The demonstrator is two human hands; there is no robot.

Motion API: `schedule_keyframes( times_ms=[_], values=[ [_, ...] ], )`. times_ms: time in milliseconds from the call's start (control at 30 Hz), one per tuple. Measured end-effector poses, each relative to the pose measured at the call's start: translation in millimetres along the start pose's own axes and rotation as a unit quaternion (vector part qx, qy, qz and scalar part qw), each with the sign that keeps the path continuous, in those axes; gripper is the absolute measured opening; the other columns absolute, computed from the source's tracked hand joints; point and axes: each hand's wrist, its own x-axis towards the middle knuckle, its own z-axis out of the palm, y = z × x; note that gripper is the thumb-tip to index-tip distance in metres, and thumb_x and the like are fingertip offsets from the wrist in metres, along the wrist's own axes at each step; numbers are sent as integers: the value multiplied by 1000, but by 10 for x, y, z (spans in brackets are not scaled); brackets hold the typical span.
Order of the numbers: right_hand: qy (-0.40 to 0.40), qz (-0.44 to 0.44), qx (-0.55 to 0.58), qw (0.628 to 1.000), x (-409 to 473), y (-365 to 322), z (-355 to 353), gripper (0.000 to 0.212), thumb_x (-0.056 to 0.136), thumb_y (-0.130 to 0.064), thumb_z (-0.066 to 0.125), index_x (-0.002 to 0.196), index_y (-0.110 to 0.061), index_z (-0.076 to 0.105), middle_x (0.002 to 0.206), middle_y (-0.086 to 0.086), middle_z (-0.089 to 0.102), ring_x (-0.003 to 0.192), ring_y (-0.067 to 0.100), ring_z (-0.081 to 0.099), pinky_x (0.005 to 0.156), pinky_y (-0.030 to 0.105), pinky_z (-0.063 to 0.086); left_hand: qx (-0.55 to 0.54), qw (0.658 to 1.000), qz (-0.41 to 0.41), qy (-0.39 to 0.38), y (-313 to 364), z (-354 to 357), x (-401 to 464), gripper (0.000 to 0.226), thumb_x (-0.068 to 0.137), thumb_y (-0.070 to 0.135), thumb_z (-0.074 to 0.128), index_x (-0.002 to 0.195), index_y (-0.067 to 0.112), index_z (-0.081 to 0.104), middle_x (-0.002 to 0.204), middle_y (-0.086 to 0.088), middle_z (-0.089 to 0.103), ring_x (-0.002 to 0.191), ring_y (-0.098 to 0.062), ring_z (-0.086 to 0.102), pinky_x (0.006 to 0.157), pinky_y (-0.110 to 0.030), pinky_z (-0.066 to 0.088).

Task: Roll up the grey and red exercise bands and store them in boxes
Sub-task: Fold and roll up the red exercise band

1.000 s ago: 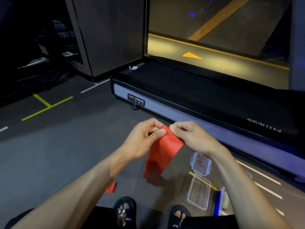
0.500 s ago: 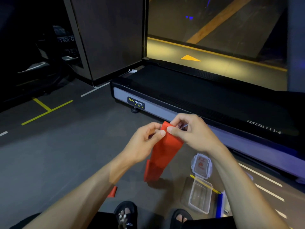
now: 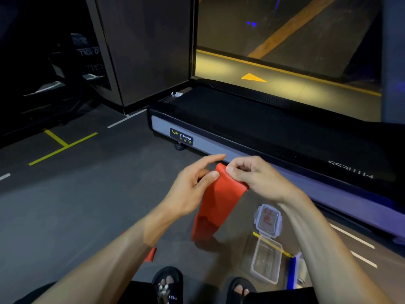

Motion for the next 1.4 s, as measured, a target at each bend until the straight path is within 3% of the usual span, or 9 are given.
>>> schedule_keyframes(
  times_ms=[133, 233, 367, 433, 867, 1000, 1133, 1267, 1400],
  values=[
    [-20, 0, -7, 1000, -9, 9, -4, 28, 103, -32, 60, 79, -21, 70, 67, -5, 54, 65, 12, 44, 66, 33, 34, -1, 1000, -1, -15, 27, -29, 12, 22, 104, 22, 57, 123, 28, 66, 70, -10, 66, 66, -16, 54, 69, -35, 44],
    [-18, 11, -7, 1000, -20, 17, -6, 27, 101, -38, 61, 85, -20, 74, 74, 0, 65, 70, 14, 54, 73, 38, 42, 7, 1000, -18, -9, 16, -38, 4, 17, 101, 25, 58, 116, 25, 67, 88, -1, 76, 83, -19, 72, 85, -42, 54],
    [17, -14, -63, 998, -36, -1, 48, 14, 91, -35, 76, 95, -22, 72, 80, -6, 74, 74, 8, 67, 75, 31, 53, 43, 999, -23, 20, -8, -53, -1, 9, 102, 21, 60, 104, 23, 69, 86, 10, 77, 82, -8, 72, 82, -32, 53],
    [49, -36, -104, 993, -28, -7, 84, 17, 86, -35, 81, 91, -24, 70, 77, -8, 74, 72, 13, 70, 73, 38, 56, 39, 998, -24, 35, -1, -48, -7, 8, 101, 25, 61, 102, 23, 69, 88, 8, 78, 84, -12, 74, 83, -37, 56],
    [121, -55, -142, 981, 3, -55, 60, 18, 93, -36, 71, 80, -24, 69, 71, -4, 71, 67, 24, 65, 67, 43, 53, -42, 998, -32, 22, -42, 13, -58, 19, 102, 22, 57, 114, 15, 70, 104, -1, 78, 100, -18, 73, 94, -43, 55],
    [114, -50, -128, 984, 4, -71, 66, 20, 96, -33, 68, 81, -20, 72, 78, -2, 72, 67, 13, 62, 68, 36, 48, -77, 997, -28, 13, -2, -31, -34, 22, 103, 14, 57, 123, 12, 66, 95, -10, 78, 94, -23, 74, 91, -40, 57],
    [78, -41, -65, 994, 18, -71, 78, 28, 90, -43, 62, 83, -18, 71, 77, 4, 70, 68, 10, 57, 70, 40, 47, -51, 999, -14, 4, 27, -41, -25, 36, 102, 8, 57, 138, 12, 53, 58, 14, 61, 57, -1, 52, 63, -18, 42],
    [31, -27, -35, 999, -6, -62, 84, 35, 94, -47, 56, 78, -18, 66, 66, -1, 55, 64, 13, 47, 67, 38, 37, 22, 1000, 18, 5, 9, -75, -22, 45, 103, 21, 59, 145, 36, 49, 54, 10, 34, 56, -17, 28, 57, -31, 26],
    [20, -22, -26, 999, -22, -52, 92, 39, 106, -35, 54, 68, -27, 62, 62, -8, 48, 61, 12, 41, 64, 36, 32, 77, 997, 24, 4, 29, -78, -29, 26, 102, 26, 59, 126, 36, 59, 62, -1, 61, 60, -32, 48, 66, -44, 48]
  ],
)
